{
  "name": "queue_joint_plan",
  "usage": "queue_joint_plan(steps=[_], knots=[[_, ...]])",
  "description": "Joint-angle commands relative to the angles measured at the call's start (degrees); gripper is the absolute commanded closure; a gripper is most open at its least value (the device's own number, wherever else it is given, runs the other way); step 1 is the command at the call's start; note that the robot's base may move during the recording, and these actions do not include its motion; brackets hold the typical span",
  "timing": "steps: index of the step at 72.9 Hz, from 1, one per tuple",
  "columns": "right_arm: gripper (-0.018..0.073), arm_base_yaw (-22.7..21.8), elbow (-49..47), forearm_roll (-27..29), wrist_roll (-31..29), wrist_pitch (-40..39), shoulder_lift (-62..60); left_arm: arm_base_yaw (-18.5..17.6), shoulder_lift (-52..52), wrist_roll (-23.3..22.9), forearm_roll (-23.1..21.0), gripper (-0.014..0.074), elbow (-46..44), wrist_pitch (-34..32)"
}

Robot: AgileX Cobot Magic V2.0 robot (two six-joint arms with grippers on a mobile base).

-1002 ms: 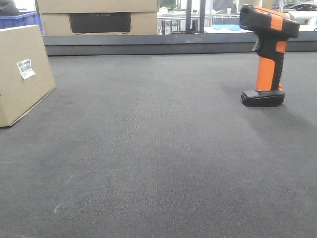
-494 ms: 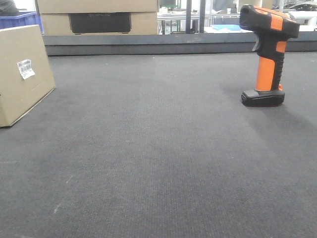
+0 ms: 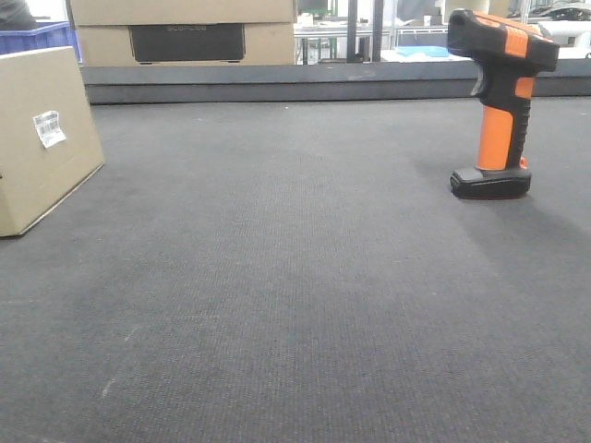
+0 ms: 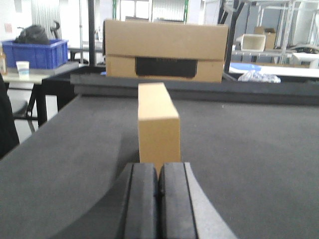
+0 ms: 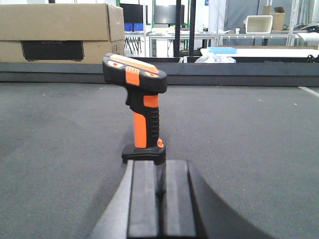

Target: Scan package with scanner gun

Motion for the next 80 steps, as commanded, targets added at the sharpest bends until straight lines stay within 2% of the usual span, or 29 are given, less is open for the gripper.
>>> queue_joint_plan(steps=[1,9,13,80], knots=[[0.0721,-0.4,0.1,0.1,-0.3,-1.1,-0.2,-0.3,-0.4,0.5,-1.1,0.0707,1.5,-0.7],[0.0721,-0.4,0.1,0.1,-0.3,-1.1,-0.2,-0.3,-0.4,1.3,-2.8,0.0707,3.1,-4.6],[0.0721,-0.4,0.1,0.1,-0.3,-1.1,-0.2,-0.3,-0.4,1.3,-3.1,0.0707,3.1,-3.2],[0.0721,-0.4,0.1,0.1,-0.3,-1.1,-0.2,-0.3,-0.4,1.3,-3.2,0.0707,3.1,-3.9]])
